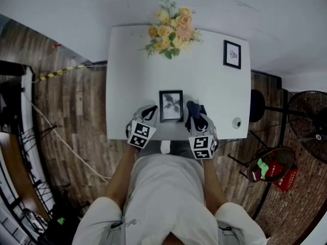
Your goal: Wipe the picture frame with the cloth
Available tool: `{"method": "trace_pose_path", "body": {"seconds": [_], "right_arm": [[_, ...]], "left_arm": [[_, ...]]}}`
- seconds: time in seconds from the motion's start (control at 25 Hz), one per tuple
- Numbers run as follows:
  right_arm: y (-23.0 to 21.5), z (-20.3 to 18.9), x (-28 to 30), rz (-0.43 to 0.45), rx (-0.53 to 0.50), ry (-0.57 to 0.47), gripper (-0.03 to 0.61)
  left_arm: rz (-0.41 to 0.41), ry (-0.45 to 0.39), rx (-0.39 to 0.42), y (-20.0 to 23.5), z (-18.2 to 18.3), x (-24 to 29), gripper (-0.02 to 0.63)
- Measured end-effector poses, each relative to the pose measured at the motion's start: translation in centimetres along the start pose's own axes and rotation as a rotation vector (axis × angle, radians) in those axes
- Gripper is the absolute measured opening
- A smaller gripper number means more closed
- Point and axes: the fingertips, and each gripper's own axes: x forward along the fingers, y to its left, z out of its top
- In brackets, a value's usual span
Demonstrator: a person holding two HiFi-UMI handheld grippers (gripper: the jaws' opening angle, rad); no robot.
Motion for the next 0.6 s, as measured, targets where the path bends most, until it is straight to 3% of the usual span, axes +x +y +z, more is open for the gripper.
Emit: {"method": "trace_pose_path", "body": {"seconds": [0.28, 0.6], "right_arm": [[-1.5, 4.3, -2.2, -0.03, 0.011, -0.098, 0.098], [-1.6, 10.4, -5.6, -0.028, 0.093, -0.314, 0.098]], "left_arm": [[0.032, -0.096, 0.018, 0.7, 3.9, -3.1, 0.02], [0.032, -0.232, 0.032, 0.1, 8.6, -6.7, 0.02]]}}
